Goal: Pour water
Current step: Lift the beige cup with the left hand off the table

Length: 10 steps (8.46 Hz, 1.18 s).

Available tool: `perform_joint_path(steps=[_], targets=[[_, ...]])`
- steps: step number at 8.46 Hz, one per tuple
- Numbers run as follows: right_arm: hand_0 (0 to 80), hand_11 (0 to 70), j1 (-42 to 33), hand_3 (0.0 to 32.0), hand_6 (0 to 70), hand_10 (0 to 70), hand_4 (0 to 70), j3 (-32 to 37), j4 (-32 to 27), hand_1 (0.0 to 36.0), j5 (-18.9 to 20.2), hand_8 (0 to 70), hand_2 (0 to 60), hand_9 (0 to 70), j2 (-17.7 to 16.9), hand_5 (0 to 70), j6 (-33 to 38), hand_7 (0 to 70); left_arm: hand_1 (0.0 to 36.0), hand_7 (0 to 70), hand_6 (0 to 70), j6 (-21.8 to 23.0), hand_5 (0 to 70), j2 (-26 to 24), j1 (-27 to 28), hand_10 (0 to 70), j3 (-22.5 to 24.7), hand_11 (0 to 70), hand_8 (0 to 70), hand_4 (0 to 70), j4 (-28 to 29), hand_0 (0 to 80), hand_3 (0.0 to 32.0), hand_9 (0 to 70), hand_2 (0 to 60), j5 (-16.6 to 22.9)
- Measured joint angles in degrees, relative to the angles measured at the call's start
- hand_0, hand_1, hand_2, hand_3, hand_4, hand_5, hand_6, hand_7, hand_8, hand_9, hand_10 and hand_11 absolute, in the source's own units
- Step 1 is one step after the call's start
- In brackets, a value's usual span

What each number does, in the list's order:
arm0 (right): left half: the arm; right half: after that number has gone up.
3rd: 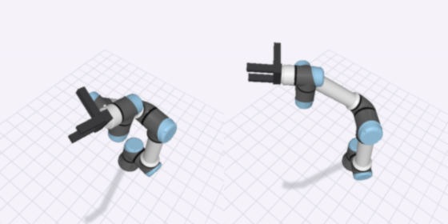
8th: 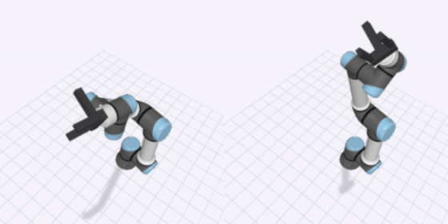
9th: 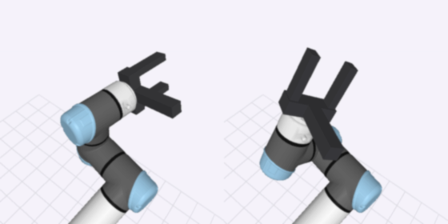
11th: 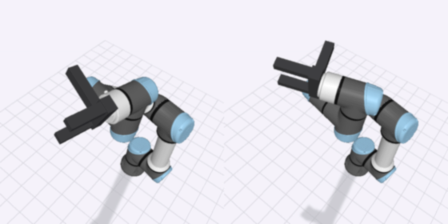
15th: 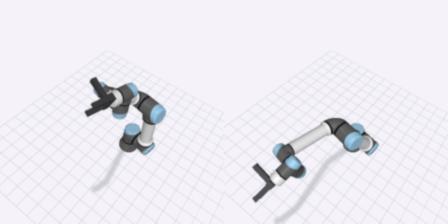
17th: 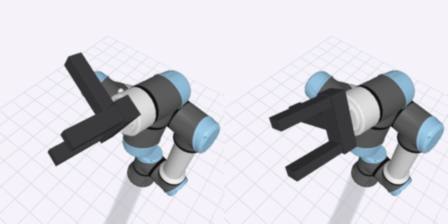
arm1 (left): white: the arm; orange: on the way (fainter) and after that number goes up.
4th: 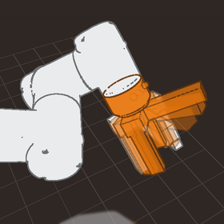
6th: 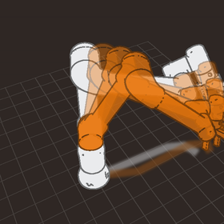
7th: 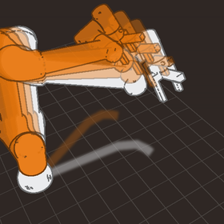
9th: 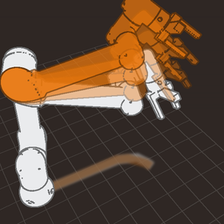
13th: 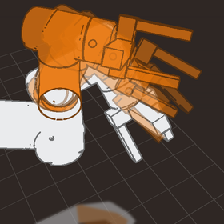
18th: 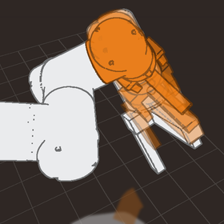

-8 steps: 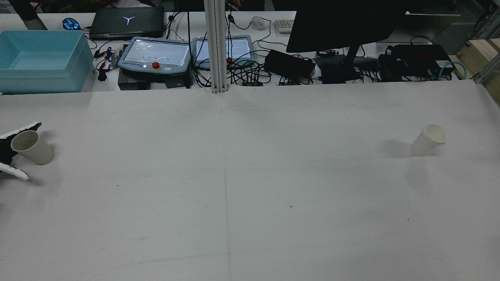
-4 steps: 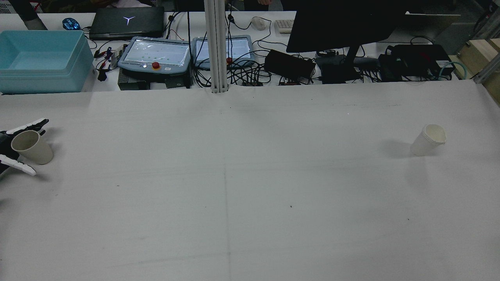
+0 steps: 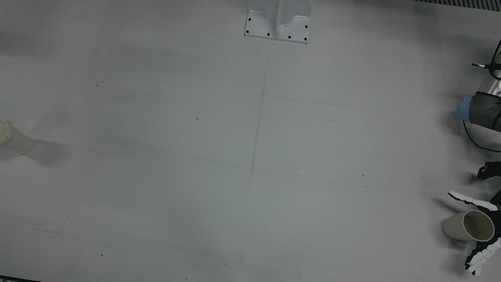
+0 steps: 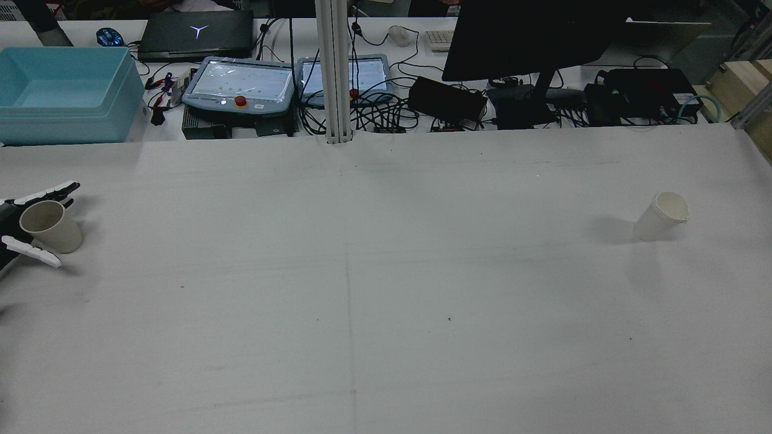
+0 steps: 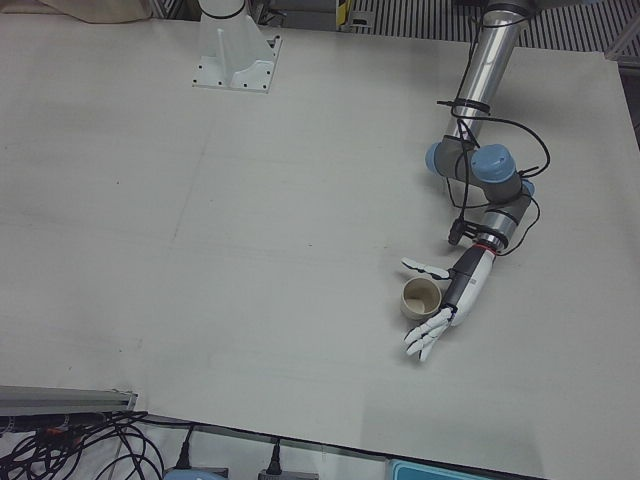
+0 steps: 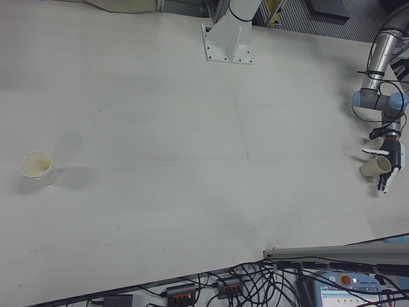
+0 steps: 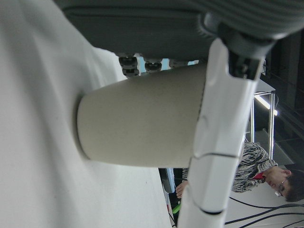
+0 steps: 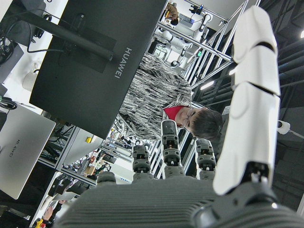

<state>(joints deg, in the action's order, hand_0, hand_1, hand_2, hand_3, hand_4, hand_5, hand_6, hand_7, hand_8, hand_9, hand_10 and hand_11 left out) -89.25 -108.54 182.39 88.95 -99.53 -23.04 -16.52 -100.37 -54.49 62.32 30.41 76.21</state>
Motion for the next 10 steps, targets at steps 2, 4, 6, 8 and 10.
perform_joint_path(steps=[2, 4, 6, 8, 10], targets=[[57.2, 0.0, -0.1, 0.0, 21.0, 0.0, 3.9, 0.0, 0.0, 23.7, 0.0, 10.1, 9.7, 9.3, -0.1, 9.7, 0.0, 17.6, 21.2, 9.3, 15.0, 0.0, 0.0, -0.6, 0.0, 4.9, 0.0, 9.9, 8.8, 33.0, -0.6, 80.0, 0.0, 2.4, 0.0, 0.0], [57.2, 0.0, -0.1, 0.0, 20.6, 0.0, 3.4, 0.1, 0.0, 23.6, 0.0, 9.8, 9.5, 9.1, -0.2, 9.7, -0.1, 17.2, 25.4, 10.1, 16.0, 0.0, 11.7, -0.9, 0.0, 5.5, 0.1, 11.1, 9.6, 33.8, -1.0, 80.0, 0.0, 3.2, 0.0, 0.0], [57.2, 0.0, -0.2, 0.0, 20.5, 0.0, 3.2, 0.1, 0.0, 23.7, 0.0, 9.7, 9.5, 9.1, -0.2, 9.6, -0.1, 17.4, 29.2, 10.6, 16.4, 0.0, 58.5, -1.0, -0.1, 6.1, 0.1, 12.2, 10.2, 33.8, -1.3, 80.0, 0.0, 3.6, 0.0, 0.0], [57.3, 0.0, -0.2, 0.0, 20.3, 0.0, 3.7, 0.0, 0.0, 23.8, 0.0, 9.8, 9.7, 9.0, -0.2, 9.7, 0.0, 17.0, 30.7, 11.1, 16.6, 0.0, 70.0, -1.1, -0.1, 6.4, 0.1, 12.7, 10.5, 34.3, -1.6, 80.0, 0.0, 3.9, 0.0, 0.0], [57.4, 0.0, -0.3, 0.0, 20.1, 0.0, 3.5, 0.0, 0.0, 23.9, 0.0, 9.6, 10.1, 8.8, -0.2, 9.6, 0.0, 16.3, 33.2, 12.1, 17.1, 0.1, 70.0, -1.1, -0.1, 6.9, 0.1, 13.7, 11.0, 35.7, -2.0, 80.0, 0.0, 4.5, 0.0, 0.0]])
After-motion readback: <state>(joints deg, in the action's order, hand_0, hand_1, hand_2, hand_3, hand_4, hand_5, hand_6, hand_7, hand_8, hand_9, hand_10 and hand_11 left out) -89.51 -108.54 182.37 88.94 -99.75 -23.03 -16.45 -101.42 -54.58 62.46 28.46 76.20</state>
